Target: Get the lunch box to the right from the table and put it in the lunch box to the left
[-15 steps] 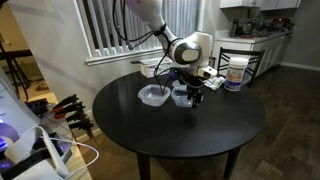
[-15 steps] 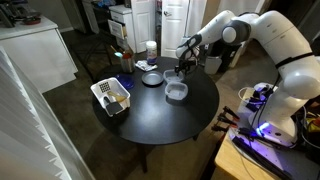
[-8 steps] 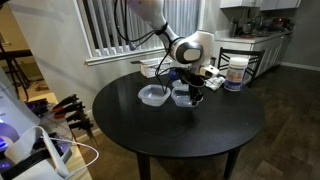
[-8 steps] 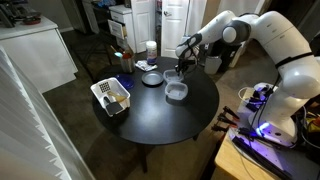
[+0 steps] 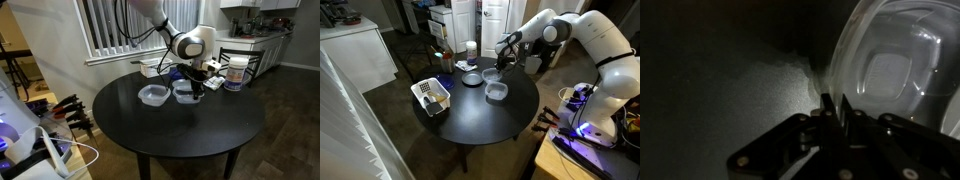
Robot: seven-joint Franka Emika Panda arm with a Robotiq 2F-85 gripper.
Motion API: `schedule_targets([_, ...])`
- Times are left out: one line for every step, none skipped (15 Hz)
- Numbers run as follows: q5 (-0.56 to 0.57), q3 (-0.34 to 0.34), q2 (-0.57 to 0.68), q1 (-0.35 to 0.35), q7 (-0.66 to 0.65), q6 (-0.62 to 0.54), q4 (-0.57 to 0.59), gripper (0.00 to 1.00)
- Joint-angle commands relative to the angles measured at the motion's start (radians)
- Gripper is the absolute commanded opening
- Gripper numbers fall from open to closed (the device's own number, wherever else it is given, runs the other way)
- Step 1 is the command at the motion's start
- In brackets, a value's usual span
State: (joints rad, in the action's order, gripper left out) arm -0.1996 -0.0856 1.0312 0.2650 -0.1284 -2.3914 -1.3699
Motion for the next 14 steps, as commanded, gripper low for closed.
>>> schedule_targets([0.021, -0.01, -0.097, -0.004, 0.038, 0.017, -0.075, 0.02])
schedule_targets([0.023, -0.01, -0.123, -0.002, 0.043, 0.021, -0.091, 0.02])
schedule_targets([0.027, -0.013, -0.151, -0.001, 0.044, 0.021, -0.107, 0.02])
schedule_targets([0.025, -0.011, -0.185, 0.005, 0.054, 0.029, -0.129, 0.02])
schedule_targets([0.024, -0.01, -0.212, 0.008, 0.062, 0.03, -0.147, 0.02])
schedule_targets([0.024, -0.012, -0.243, 0.009, 0.073, 0.031, -0.169, 0.02])
schedule_targets([0.024, -0.011, -0.278, 0.01, 0.087, 0.03, -0.199, 0.02])
schedule_targets([0.024, -0.006, -0.315, 0.012, 0.111, 0.036, -0.231, 0.02])
schedule_targets([0.022, 0.001, -0.355, 0.014, 0.138, 0.041, -0.269, 0.02])
schedule_targets([0.021, 0.007, -0.395, 0.015, 0.168, 0.041, -0.313, 0.02])
schedule_targets([0.018, 0.014, -0.435, 0.016, 0.203, 0.04, -0.361, 0.02])
schedule_targets([0.015, 0.02, -0.468, 0.018, 0.232, 0.047, -0.4, 0.02])
schedule_targets([0.015, 0.025, -0.497, 0.017, 0.26, 0.049, -0.442, 0.02])
schedule_targets([0.013, 0.027, -0.519, 0.014, 0.275, 0.049, -0.477, 0.02])
